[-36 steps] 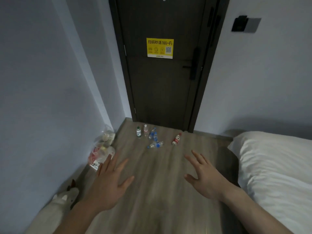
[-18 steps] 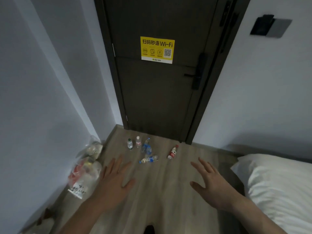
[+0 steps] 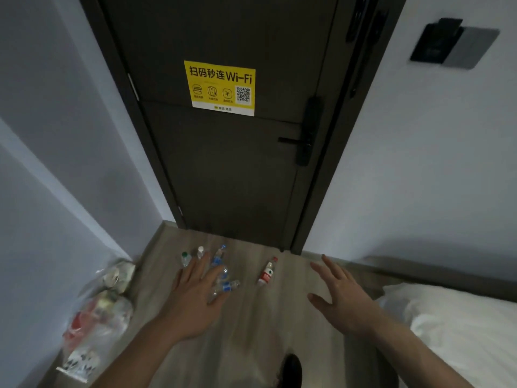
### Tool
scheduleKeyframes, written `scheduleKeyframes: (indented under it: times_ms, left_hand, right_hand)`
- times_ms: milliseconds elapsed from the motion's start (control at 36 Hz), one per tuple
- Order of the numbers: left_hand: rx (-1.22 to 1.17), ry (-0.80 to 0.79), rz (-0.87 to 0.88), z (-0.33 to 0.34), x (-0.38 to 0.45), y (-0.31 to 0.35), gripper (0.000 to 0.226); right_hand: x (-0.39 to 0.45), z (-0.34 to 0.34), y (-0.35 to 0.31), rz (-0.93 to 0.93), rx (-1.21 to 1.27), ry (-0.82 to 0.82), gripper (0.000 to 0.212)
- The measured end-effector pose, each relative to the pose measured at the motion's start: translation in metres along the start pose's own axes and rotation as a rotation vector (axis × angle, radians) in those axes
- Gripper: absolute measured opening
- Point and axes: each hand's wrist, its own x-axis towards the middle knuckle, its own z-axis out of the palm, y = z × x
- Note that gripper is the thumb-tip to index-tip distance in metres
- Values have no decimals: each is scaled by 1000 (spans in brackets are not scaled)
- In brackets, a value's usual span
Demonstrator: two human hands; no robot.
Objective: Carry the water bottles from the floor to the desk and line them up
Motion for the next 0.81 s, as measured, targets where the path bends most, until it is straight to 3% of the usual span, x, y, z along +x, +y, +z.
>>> scheduleKeyframes:
  times_ms: [111,306,389,472,611,722,806]
  left_hand:
    - [-30,24,-82,0,36,16,81]
    - [-84,76,-245,0,76,30,71]
    - [-79,47,-359,5,95,21,95]
    - [-46,9,-436,12,109,4,100]
    - [-78,-51,-508,16,150,-34,98]
    - [-77,-99,-525,20,181,-60,72]
    - [-94,-146,-536,26,216,-82,70]
  right_hand:
    - [52,-29,21,-74,-36,-62,71]
    - [143,-55,37,-190,-87,-159,70]
    - [182,-58,34,-235,-89,-216,71]
    - [211,-59,30,-263,-123,-272,73]
    - [282,-56,14,-281,-127,-332,73]
    - [318,-53,4,-257,-159,-394,70]
    - [354,-51,-6,-226,-167,-433,67]
